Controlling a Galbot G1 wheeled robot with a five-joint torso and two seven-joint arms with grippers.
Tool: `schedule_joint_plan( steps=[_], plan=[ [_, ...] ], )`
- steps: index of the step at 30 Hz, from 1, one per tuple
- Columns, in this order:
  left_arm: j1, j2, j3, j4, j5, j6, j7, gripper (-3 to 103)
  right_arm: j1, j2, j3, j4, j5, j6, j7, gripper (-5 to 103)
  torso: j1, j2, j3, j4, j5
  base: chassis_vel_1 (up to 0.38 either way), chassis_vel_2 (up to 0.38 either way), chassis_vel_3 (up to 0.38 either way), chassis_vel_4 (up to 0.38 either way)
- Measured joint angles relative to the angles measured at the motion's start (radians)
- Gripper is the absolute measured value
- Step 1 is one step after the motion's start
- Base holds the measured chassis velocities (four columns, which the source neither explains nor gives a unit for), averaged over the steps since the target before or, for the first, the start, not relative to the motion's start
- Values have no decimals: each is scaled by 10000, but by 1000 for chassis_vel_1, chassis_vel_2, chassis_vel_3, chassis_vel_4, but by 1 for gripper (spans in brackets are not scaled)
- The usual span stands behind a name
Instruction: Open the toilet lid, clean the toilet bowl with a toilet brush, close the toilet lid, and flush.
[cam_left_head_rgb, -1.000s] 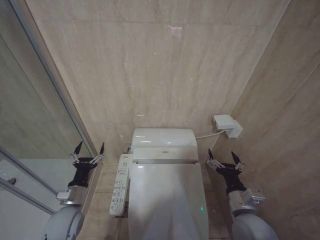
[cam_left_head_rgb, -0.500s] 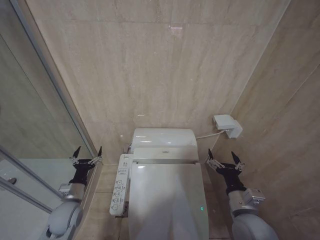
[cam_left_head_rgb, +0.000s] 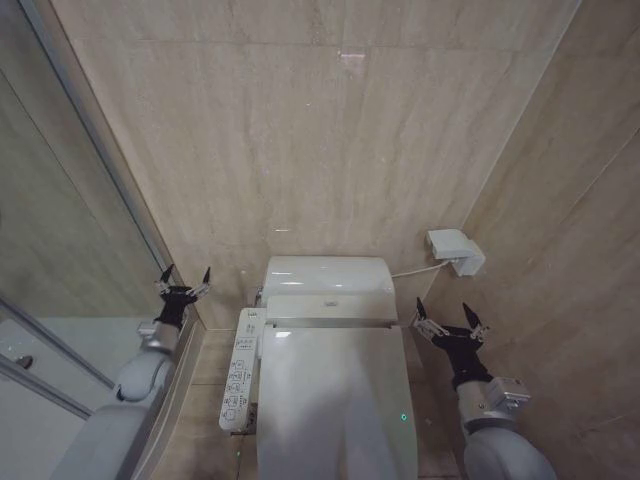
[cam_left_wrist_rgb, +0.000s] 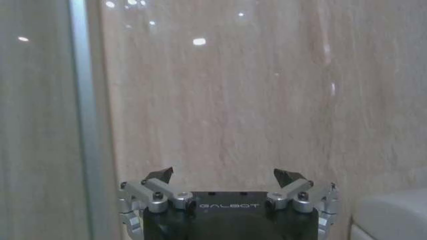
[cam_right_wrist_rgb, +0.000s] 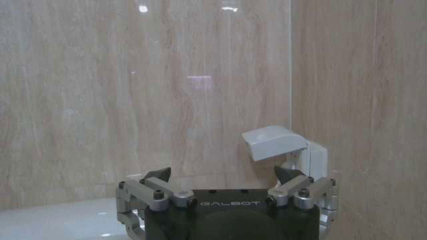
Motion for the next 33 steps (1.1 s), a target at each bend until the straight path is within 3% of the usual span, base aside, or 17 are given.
schedule_joint_plan(
  steps=[3, 12, 13, 19, 20, 25, 26, 33],
  plan=[
    [-497, -2, 431, 773, 29, -309, 280, 99, 0, 0, 0, 0, 0, 0, 0, 100, 1, 0, 0, -4, -2, 0, 0, 0, 0],
    [-658, 29, 474, 1198, -37, -409, 935, 99, 0, 0, 0, 0, 0, 0, 0, 100, -1, 0, -1, 3, 0, 0, 0, 0, 0],
    [-719, -10, 487, 1279, -24, -415, 1191, 93, 0, 0, 0, 0, 0, 1, 0, 100, -1, 0, -2, 2, 0, 0, 0, 0, 0],
    [-837, -109, 659, 1520, 56, -638, 2048, 93, 0, 0, 0, 0, 0, 0, 0, 100, -1, 0, -1, -2, 0, 0, 0, 0, 0],
    [-838, -129, 685, 1533, 102, -678, 2149, 66, 0, 0, 0, 0, 0, 0, 0, 100, -1, 0, -1, 0, -1, 0, 0, 0, 0],
    [-836, -167, 765, 1530, 269, -718, 2226, 66, 0, 0, 0, 0, 0, 0, 0, 100, -1, 0, -1, 0, -1, 0, 0, 0, 0],
    [-833, -169, 766, 1522, 292, -718, 2226, 40, 0, 0, 0, 0, 0, 0, 0, 100, -1, 0, -1, 0, 0, 0, 0, 0, 0],
    [-801, -190, 749, 1459, 342, -727, 2171, 40, 0, 0, 0, 0, 0, 0, 0, 100, -1, 0, -1, 1, 0, 0, 0, 0, 0]
  ],
)
